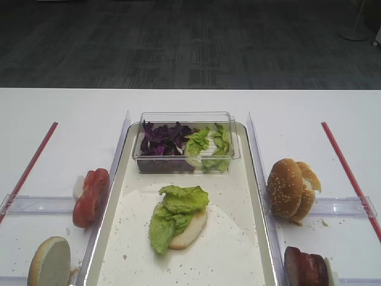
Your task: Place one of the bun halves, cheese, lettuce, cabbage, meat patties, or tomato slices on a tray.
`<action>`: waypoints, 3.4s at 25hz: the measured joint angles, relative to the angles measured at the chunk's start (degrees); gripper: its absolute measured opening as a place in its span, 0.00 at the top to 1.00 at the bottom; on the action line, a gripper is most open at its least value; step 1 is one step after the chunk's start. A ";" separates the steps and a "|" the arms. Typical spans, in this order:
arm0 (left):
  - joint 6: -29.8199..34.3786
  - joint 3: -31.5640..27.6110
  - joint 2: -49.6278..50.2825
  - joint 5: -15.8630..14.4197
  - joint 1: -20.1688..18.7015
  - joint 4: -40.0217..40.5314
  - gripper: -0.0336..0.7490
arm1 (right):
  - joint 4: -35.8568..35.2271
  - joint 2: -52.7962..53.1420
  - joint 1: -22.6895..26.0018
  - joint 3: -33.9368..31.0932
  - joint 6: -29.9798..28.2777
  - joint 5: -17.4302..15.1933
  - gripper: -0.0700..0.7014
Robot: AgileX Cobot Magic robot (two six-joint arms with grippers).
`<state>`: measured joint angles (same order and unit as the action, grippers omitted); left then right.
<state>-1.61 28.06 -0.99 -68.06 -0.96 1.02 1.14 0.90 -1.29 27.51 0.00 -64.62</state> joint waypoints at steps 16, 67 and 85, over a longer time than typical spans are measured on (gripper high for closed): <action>0.00 0.00 0.00 0.00 0.00 0.00 0.33 | 0.00 0.00 0.00 0.00 0.00 0.00 0.17; 0.00 0.00 0.00 0.00 0.00 0.00 0.33 | -0.02 0.00 0.00 0.00 0.00 0.00 0.17; 0.00 0.00 0.00 0.00 0.00 0.00 0.33 | -0.02 0.00 0.00 0.00 0.00 0.00 0.17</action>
<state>-1.61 28.06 -0.99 -68.06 -0.96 1.02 1.11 0.90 -1.29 27.51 0.00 -64.62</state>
